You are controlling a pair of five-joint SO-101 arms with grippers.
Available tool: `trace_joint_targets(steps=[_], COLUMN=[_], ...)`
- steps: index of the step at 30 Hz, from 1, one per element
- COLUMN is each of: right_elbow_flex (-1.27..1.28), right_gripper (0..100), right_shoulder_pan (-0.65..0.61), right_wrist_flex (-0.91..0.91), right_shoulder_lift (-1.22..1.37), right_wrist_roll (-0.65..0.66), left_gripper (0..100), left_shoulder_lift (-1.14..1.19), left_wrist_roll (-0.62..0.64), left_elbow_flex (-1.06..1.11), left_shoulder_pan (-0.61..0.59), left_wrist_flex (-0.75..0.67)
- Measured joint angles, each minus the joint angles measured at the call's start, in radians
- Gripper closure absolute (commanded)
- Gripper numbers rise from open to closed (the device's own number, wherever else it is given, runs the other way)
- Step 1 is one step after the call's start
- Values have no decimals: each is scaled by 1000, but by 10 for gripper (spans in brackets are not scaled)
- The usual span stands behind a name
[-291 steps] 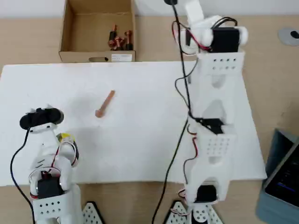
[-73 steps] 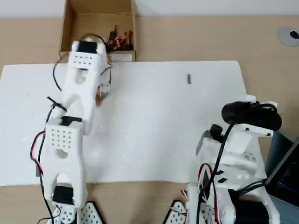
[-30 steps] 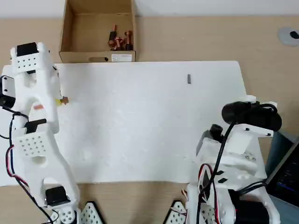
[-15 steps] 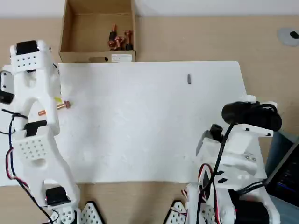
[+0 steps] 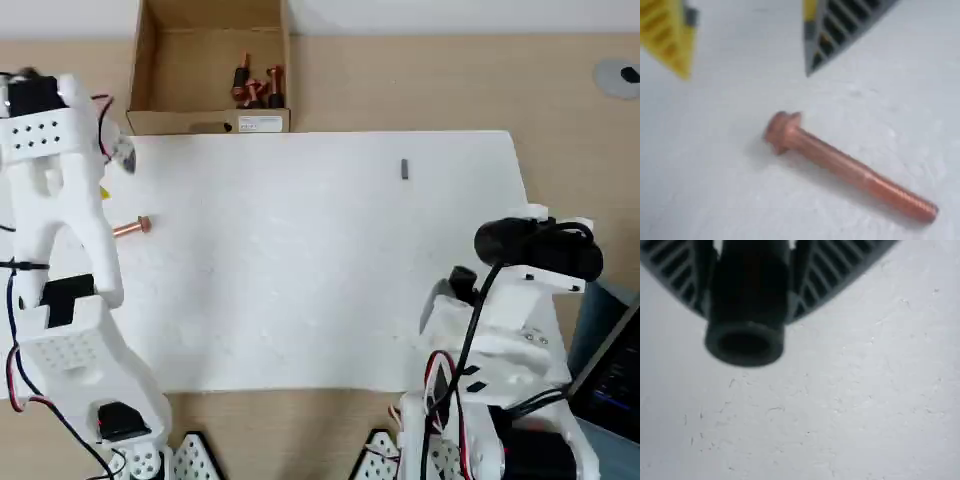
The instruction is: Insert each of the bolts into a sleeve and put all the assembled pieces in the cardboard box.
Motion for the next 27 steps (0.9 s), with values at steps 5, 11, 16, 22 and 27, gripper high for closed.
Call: trace_joint_targets(steps=[5, 11, 16, 22, 27], right_elbow_flex=[0, 0, 0, 0, 0], right_gripper=[989, 989, 989, 989, 989], right_shoulder_pan=[0, 0, 0, 0, 0], right_wrist_flex=[0, 0, 0, 0, 0], right_shoulder_lift=[0, 0, 0, 0, 0], right_wrist_roll=[0, 0, 0, 0, 0], left_gripper=[930, 954, 961, 961, 961], left_shoulder_lift=[0, 0, 0, 0, 0], left_wrist_roll=[-342, -680, -899, -1194, -1392], left_elbow_flex=[126, 252, 267, 267, 267], left_shoulder_pan=[6, 18, 18, 18, 18], left_wrist_flex=[0, 0, 0, 0, 0])
